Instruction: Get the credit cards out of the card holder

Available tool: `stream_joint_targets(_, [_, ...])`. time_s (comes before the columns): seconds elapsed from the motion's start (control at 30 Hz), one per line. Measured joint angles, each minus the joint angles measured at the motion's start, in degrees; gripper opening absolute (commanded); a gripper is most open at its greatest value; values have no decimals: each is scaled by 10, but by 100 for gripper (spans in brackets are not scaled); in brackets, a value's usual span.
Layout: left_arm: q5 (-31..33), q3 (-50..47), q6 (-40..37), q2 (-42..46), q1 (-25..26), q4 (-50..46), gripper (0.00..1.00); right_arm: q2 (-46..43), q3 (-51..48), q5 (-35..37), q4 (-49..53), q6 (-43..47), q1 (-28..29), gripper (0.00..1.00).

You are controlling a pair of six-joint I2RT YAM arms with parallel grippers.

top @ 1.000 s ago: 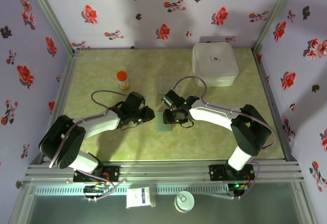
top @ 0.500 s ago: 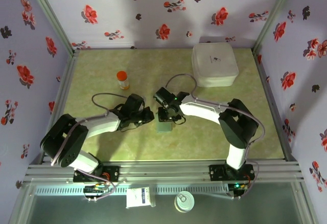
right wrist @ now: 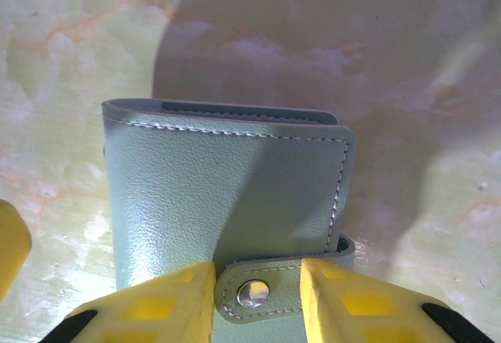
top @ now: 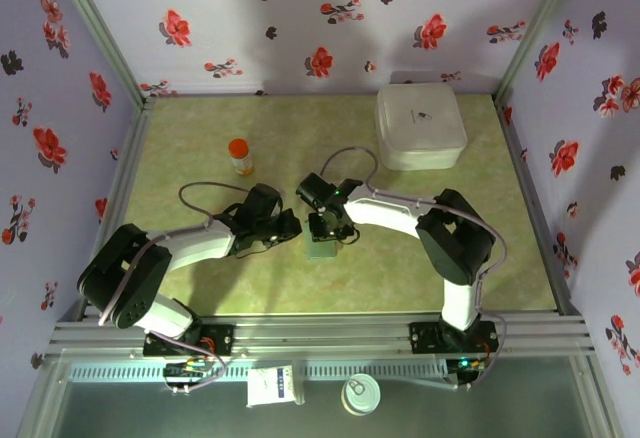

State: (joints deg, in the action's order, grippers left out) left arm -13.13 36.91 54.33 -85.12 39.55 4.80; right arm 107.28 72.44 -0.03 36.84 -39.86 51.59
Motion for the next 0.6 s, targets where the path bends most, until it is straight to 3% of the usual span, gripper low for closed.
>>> stream_joint_targets(0.4, [0, 0, 0, 0, 0, 0, 0, 27, 49, 33, 65, 8, 21, 36])
stream_joint_targets(0.6, [0, 0, 0, -1, 0, 0, 0, 36, 51, 35, 68, 9, 22, 30])
